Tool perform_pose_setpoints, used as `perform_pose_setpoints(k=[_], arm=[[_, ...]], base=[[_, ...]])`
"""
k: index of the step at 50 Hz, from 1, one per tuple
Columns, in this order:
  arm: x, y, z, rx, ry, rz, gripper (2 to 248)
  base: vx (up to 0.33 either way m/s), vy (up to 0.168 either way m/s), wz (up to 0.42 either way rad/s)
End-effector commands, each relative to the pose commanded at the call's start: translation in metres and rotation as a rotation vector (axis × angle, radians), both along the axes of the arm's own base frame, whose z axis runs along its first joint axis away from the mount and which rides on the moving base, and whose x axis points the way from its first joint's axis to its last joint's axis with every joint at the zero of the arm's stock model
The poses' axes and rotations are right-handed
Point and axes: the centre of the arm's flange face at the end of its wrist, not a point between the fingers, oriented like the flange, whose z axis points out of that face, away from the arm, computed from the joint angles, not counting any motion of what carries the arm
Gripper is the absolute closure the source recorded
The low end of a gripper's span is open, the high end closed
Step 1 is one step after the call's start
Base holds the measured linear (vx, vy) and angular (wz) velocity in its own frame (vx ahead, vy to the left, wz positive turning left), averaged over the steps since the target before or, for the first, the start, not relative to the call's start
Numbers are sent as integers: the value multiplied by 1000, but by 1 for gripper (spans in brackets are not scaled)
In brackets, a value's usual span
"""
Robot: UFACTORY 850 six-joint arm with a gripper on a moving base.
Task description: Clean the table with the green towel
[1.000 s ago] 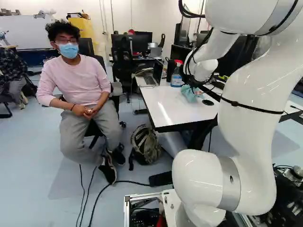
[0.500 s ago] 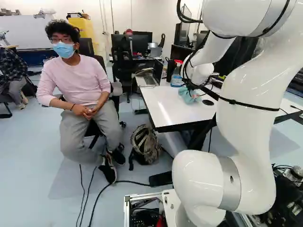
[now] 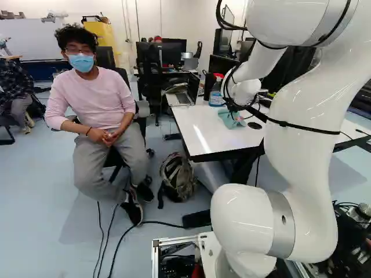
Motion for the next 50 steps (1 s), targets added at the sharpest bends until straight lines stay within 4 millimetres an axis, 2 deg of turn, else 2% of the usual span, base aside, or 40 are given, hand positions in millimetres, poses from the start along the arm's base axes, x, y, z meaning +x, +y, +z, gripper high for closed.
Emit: perform_pose_setpoints(k=[50], arm=[[-8, 3, -8, 46, 124, 0, 222]], base=[[0, 0, 0]])
